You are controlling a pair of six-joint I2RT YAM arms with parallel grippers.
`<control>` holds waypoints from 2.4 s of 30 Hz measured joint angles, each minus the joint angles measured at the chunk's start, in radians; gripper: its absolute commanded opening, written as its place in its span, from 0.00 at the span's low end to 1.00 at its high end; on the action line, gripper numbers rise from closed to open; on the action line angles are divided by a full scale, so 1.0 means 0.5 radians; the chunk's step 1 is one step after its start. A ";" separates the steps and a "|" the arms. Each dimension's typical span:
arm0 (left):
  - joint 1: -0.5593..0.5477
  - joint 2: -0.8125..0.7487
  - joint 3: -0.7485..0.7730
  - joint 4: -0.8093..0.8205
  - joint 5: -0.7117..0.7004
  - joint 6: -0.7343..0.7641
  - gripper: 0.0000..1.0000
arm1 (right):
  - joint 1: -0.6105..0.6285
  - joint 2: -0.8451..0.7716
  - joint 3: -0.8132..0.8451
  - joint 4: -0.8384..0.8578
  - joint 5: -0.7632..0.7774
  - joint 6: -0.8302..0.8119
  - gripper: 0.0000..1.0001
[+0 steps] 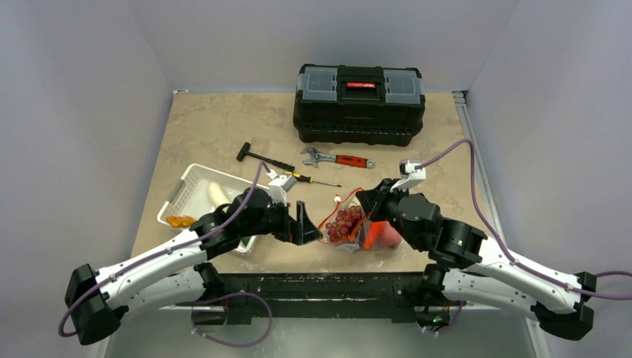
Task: Place the food in the zip-top bag and seal the zipper
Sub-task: Move the bin to the center of the board, then adjust the zipper food storage bag at the center of the board.
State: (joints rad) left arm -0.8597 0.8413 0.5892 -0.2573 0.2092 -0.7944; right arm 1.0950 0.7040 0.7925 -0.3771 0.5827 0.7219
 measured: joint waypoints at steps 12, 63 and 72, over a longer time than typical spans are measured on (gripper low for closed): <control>-0.325 0.410 0.285 -0.027 -0.169 0.004 0.64 | 0.000 0.021 0.000 0.011 -0.042 -0.016 0.00; -0.324 0.282 0.812 -0.802 -0.676 0.037 0.00 | -0.002 0.612 0.109 0.354 -0.923 -0.466 0.00; -0.324 0.069 0.527 -0.599 -0.758 -0.211 0.18 | -0.002 0.610 0.066 0.482 -1.047 -0.466 0.00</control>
State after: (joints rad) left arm -1.0218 0.8761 0.8528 -0.5568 -0.1696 -0.8997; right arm 1.0939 1.0088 0.8257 -0.1360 0.0593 0.4889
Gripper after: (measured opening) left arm 0.089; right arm 0.004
